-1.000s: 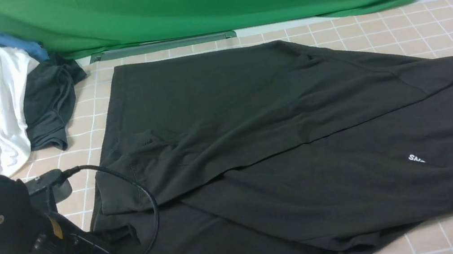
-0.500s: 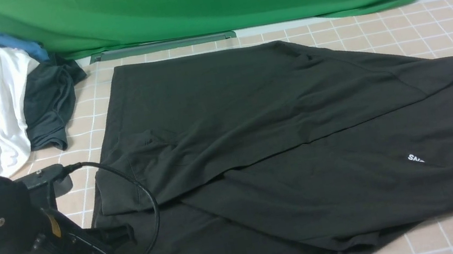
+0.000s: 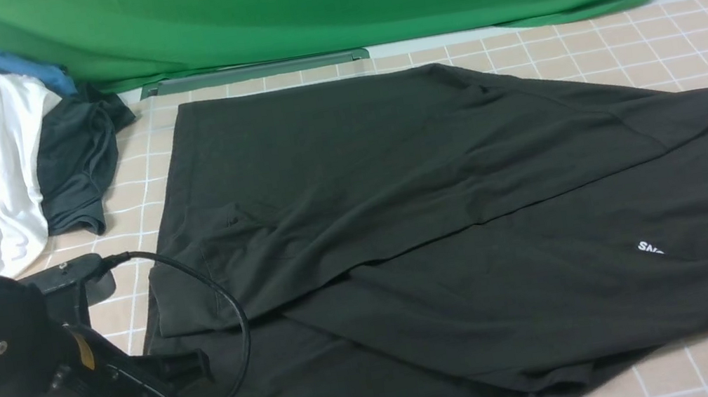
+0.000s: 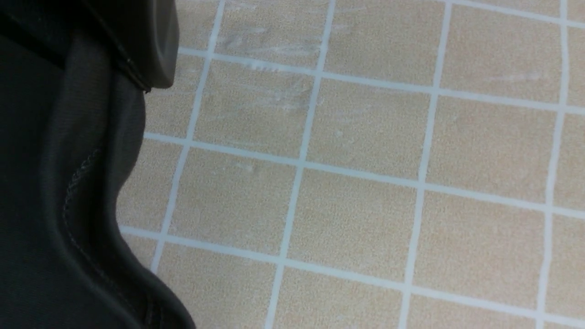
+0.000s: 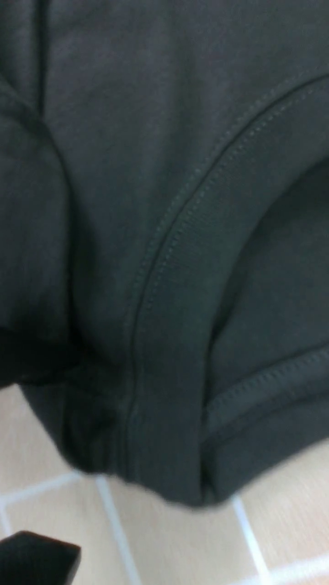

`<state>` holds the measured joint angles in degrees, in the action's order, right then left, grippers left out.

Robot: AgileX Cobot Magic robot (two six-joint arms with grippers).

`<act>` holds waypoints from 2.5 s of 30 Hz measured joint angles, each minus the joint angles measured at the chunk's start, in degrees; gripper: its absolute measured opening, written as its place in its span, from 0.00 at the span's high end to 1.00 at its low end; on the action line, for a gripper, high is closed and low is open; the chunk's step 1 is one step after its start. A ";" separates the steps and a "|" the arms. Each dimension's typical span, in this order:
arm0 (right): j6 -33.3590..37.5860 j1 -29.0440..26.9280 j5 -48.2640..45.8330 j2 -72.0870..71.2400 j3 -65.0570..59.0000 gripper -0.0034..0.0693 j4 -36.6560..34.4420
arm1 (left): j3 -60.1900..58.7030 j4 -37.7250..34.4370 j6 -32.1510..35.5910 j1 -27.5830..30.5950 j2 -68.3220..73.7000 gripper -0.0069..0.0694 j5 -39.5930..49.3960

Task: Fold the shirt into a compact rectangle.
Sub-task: 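Grasp the near edge of the shirt at its hem and shoulder corners, then fold the black garment in half by bringing its near edge over to the far edge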

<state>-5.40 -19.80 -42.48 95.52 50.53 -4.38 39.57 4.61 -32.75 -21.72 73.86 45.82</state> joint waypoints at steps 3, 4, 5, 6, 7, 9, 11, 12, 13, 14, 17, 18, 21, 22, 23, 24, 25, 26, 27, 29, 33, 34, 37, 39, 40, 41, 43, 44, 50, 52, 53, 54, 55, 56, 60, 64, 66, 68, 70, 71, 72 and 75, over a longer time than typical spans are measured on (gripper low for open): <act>0.00 0.00 0.32 1.11 0.00 0.27 -2.38 | 0.00 0.00 0.00 0.00 0.00 0.87 0.00; 0.00 0.00 0.59 1.11 0.00 0.27 -3.26 | 0.00 0.00 0.00 0.00 0.00 0.87 0.00; 0.00 0.00 0.78 1.11 0.00 0.27 -4.23 | 0.00 0.00 0.00 0.00 0.00 0.87 0.00; 0.00 0.00 1.02 1.11 0.00 0.28 -5.10 | 0.00 0.00 0.00 0.00 0.00 0.87 0.00; 0.00 0.00 1.11 1.11 0.00 0.29 -5.90 | 0.06 0.07 0.00 0.00 0.00 0.87 -0.05; 0.00 0.00 1.29 1.11 0.00 0.32 -6.97 | 0.06 0.77 0.00 0.00 0.00 0.87 -0.05; -0.05 0.00 1.55 1.11 0.00 0.37 -7.56 | 0.06 1.31 0.00 0.00 0.00 0.87 -0.05; -0.10 0.00 1.63 1.11 0.00 0.39 -7.74 | 0.06 1.37 0.00 0.00 0.00 0.87 -0.05; -0.23 0.00 1.82 1.11 0.00 0.42 -7.90 | 0.06 1.37 0.00 0.00 0.00 0.87 -0.05; -0.36 0.00 1.96 1.11 0.00 0.44 -8.05 | 0.06 1.37 0.00 0.00 0.00 0.87 -0.05; -0.47 0.00 2.27 1.11 0.00 0.51 -8.16 | 0.06 1.26 0.22 0.00 0.00 0.87 -0.05; -0.47 0.00 2.39 1.11 0.00 0.54 -8.17 | 0.06 1.11 0.22 0.00 0.00 0.87 -0.19; -0.47 0.00 2.60 1.11 0.00 0.59 -8.36 | 0.06 0.68 0.16 0.00 0.00 0.87 -0.73; -0.47 0.00 2.62 1.11 0.00 0.62 -8.41 | 0.06 0.49 0.16 0.00 0.00 0.87 -1.04; -0.85 0.00 2.62 1.11 0.00 0.66 -8.48 | 0.06 0.19 0.16 0.00 0.00 0.87 -1.65; -1.17 0.00 2.62 1.11 0.00 0.69 -8.53 | 0.06 0.12 0.16 0.00 0.00 0.87 -2.00; -1.19 0.00 2.67 1.11 0.00 0.69 -8.53 | 0.06 0.12 0.16 0.00 0.00 0.87 -2.00; -1.32 0.00 3.09 1.11 -0.28 0.75 -8.53 | 0.06 -0.03 0.16 0.00 0.00 0.87 -2.29; -1.32 0.00 3.66 1.11 -0.78 0.80 -8.53 | 0.06 -0.03 0.16 0.00 0.00 0.87 -2.37; -1.32 0.00 4.39 1.11 -1.79 0.88 -8.46 | 0.06 -0.13 0.16 0.00 0.00 0.87 -2.37; -0.16 0.00 4.47 1.11 -2.61 0.90 -6.30 | 0.06 0.06 0.22 0.00 -0.15 0.87 -2.26; -0.01 0.00 4.26 1.04 -2.61 0.90 -5.88 | 0.11 0.15 0.28 0.00 -0.26 0.87 -2.26; 0.09 0.00 0.73 -0.37 -2.87 0.91 -0.16 | 1.11 0.73 0.83 0.00 -1.99 0.87 -0.14; -1.25 0.00 -2.33 -2.66 -2.93 0.91 3.23 | 1.59 0.80 1.61 0.00 -3.36 0.87 1.23; -1.72 -0.12 -4.24 -4.28 -2.93 0.91 5.18 | 1.66 0.80 1.72 0.00 -4.22 0.87 1.50; -2.00 -0.31 -5.33 -5.67 -2.93 0.91 6.21 | 1.66 0.80 1.92 0.00 -4.75 0.87 1.85; -2.53 -1.25 -9.48 -9.16 -2.93 0.91 7.72 | 1.52 0.80 2.13 0.00 -5.62 0.87 2.14; -2.67 -1.78 -11.46 -10.79 -2.93 0.91 8.32 | 1.37 0.53 2.19 0.00 -5.81 0.87 2.20; -2.86 -3.11 -15.46 -15.89 -2.93 0.91 9.73 | 0.35 -0.66 3.03 0.00 -5.93 0.87 3.01; -3.34 -3.11 -14.61 -16.11 -2.93 0.91 9.91 | 0.35 -0.66 3.08 0.00 -5.93 0.87 2.47; -3.79 -3.11 -14.15 -16.11 -2.86 0.91 9.92 | 0.49 -0.78 3.08 0.00 -5.93 0.87 2.40; -4.00 -3.11 -13.93 -16.11 -2.80 0.91 9.98 | 0.59 -0.77 3.08 0.00 -5.93 0.87 2.34; -4.41 -3.11 -13.83 -16.04 -2.44 0.91 9.98 | 1.03 -0.84 3.08 0.00 -5.93 0.87 2.39; -4.63 -3.11 -13.83 -15.84 -1.27 0.91 9.98 | 2.12 -0.84 3.14 0.00 -5.82 0.87 2.39; -4.87 -3.11 -13.97 -15.07 2.50 0.91 9.93 | 5.12 -0.78 3.14 0.08 -4.88 0.87 1.70; -5.18 -3.15 -14.00 -13.45 6.38 0.91 9.11 | 10.30 -1.04 3.24 1.13 -1.49 0.87 0.86; -5.29 -3.15 -13.36 -10.85 8.17 0.91 8.58 | 14.49 -1.57 3.67 3.01 2.13 0.87 0.11; -5.39 -3.07 -12.85 -9.55 8.65 0.91 8.51 | 16.56 -2.00 4.47 3.76 3.97 0.87 -0.40; -5.44 -2.47 -10.99 -7.14 9.43 0.91 8.51 | 20.68 -4.05 6.85 5.69 7.95 0.87 -2.15; -5.44 -2.14 -9.95 -6.10 9.85 0.91 8.51 | 22.39 -5.56 8.54 6.46 9.72 0.87 -3.23; -5.44 -1.66 -8.67 -5.10 10.31 0.91 8.51 | 24.10 -7.29 10.38 7.22 11.56 0.87 -4.21; -6.01 -0.33 -5.32 -2.53 12.00 0.91 8.44 | 28.96 -11.98 15.49 9.22 17.14 0.87 -6.61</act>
<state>-11.41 -20.13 -47.79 92.99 62.52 4.06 68.53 -7.38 -17.26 -12.50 91.00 39.20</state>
